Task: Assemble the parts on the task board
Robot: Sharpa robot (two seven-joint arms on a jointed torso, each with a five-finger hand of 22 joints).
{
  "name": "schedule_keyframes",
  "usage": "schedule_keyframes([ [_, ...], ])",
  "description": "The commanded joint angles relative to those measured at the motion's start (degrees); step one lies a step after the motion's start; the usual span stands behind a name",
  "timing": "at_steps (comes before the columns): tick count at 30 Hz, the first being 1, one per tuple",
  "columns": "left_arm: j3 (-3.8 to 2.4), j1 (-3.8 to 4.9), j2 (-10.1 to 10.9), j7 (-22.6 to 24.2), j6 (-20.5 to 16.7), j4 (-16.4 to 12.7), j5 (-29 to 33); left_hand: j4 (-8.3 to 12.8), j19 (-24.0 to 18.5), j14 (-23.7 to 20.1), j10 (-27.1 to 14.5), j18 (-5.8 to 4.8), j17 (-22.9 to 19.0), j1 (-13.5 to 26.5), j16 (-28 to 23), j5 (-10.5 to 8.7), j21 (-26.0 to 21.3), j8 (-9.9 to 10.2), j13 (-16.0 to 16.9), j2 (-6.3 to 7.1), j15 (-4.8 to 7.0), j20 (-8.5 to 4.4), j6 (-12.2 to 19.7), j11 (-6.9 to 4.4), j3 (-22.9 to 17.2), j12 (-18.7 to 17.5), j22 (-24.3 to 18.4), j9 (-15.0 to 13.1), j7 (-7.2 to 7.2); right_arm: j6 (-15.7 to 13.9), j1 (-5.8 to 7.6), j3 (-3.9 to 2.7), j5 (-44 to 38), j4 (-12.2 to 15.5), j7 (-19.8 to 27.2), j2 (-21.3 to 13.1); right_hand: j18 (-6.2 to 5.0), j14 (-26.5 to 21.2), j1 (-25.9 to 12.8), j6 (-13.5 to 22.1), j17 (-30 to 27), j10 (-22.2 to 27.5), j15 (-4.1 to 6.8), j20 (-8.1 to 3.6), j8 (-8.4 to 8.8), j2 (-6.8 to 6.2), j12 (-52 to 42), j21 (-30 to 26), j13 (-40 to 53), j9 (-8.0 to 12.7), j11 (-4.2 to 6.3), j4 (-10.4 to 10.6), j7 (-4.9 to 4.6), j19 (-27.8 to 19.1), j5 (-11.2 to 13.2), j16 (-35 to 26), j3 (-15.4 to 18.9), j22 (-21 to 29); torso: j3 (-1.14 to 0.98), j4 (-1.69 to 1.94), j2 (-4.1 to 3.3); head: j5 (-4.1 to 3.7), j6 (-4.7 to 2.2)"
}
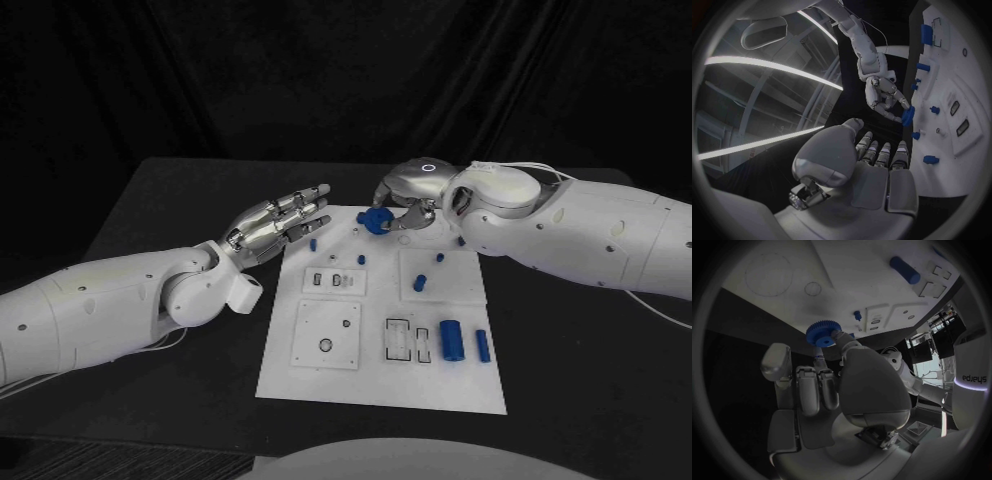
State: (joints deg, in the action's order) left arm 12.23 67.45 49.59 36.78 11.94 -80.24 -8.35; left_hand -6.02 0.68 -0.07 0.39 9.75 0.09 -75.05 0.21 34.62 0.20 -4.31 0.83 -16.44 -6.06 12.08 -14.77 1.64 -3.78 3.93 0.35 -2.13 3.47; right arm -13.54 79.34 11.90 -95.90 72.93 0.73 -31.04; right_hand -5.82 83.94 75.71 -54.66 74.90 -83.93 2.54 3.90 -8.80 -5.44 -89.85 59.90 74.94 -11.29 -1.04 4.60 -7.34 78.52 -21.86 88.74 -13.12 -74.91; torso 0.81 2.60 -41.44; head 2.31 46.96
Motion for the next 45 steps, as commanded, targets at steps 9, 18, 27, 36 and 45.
schedule_keyframes([
  [9,-0.06,-0.02,0.3,2.3,-0.8,-0.2,0.1,0.1,0.1,0.1,0.1,0.46,-0.1,0.8,-0.2,0.6,0.4,-0.5,0.1,0.27,-0.36,0.5,-0.7,0.38,-0.6,0.4,0.1,-0.1,0.12,1.6,-1.37,-0.04,-0.4,-5.0,2.0,4.9,0.31,5.6,0.0,-1.1,14.1,-6.1,-0.61,0.28,0.77,0.53,-0.1,-0.2,15.1,-2.4,-0.66,0.1,0.9,0.2,0.9,0.1,-0.5,-7.7,-0.1,0.23,-0.03,-0.56,-0.14],
  [18,-0.06,-0.02,0.2,2.4,-0.8,0.1,0.1,0.5,0.2,0.1,0.1,0.47,-0.1,0.9,-0.2,0.63,0.4,-0.5,0.1,0.81,-0.38,0.56,-0.8,0.47,-0.9,0.6,0.1,-0.1,0.2,2.7,-2.41,-0.04,-0.4,-7.3,2.4,7.2,0.27,5.5,0.1,-0.9,14.0,-6.1,-0.66,0.36,1.06,0.51,-0.1,-0.4,15.1,-2.3,-0.69,0.0,0.81,0.1,1.0,0.0,-0.7,-7.7,-0.01,0.37,-0.03,-0.75,0.09],
  [27,-0.06,-0.02,-0.1,2.3,-0.8,0.4,0.1,0.6,0.2,0.1,0.1,0.47,-0.1,0.9,-0.2,0.63,0.4,-0.5,0.1,0.86,-0.38,0.56,-0.7,0.48,-0.9,0.5,0.1,-0.1,0.2,2.1,-2.74,-0.04,-0.4,-8.3,2.4,8.0,0.18,5.4,0.1,0.3,13.9,-6.1,-0.74,0.49,2.08,0.34,-0.1,-0.8,15.1,-1.9,-0.74,0.0,0.52,-0.1,0.9,-0.1,-1.0,-7.6,-0.03,0.43,-0.01,-0.67,0.09],
  [36,-0.06,-0.02,-0.4,2.1,-0.7,0.6,0.1,0.6,0.2,0.1,0.1,0.47,-0.1,0.9,-0.2,0.64,0.4,-0.5,0.1,0.86,-0.38,0.57,-0.7,0.49,-1.0,0.5,0.1,-0.1,0.22,2.3,-2.79,-0.04,-0.4,-8.3,2.4,7.9,-0.08,5.1,-0.3,8.2,13.3,-6.1,-0.65,0.54,5.31,-0.07,-0.1,-2.3,15.1,1.4,-0.55,0.1,0.49,-0.8,1.7,-0.8,-1.7,-7.3,-0.02,0.32,0.01,-0.52,0.13],
  [45,-0.06,-0.02,-0.5,2.0,-0.6,0.6,0.1,0.6,0.2,0.1,0.1,0.47,-0.1,0.9,-0.2,0.64,0.4,-0.5,0.1,0.86,-0.38,0.57,-0.7,0.49,-1.0,0.5,0.1,-0.1,0.22,2.4,-2.81,-0.04,-0.4,-7.8,2.4,7.4,-0.28,4.8,-0.4,17.7,12.9,-5.3,-0.34,0.32,5.72,-0.07,0.4,-3.5,14.6,4.5,-0.1,-0.1,1.14,-1.2,1.7,-1.3,-1.8,-7.1,-0.04,0.33,-0.03,-0.46,0.19],
])
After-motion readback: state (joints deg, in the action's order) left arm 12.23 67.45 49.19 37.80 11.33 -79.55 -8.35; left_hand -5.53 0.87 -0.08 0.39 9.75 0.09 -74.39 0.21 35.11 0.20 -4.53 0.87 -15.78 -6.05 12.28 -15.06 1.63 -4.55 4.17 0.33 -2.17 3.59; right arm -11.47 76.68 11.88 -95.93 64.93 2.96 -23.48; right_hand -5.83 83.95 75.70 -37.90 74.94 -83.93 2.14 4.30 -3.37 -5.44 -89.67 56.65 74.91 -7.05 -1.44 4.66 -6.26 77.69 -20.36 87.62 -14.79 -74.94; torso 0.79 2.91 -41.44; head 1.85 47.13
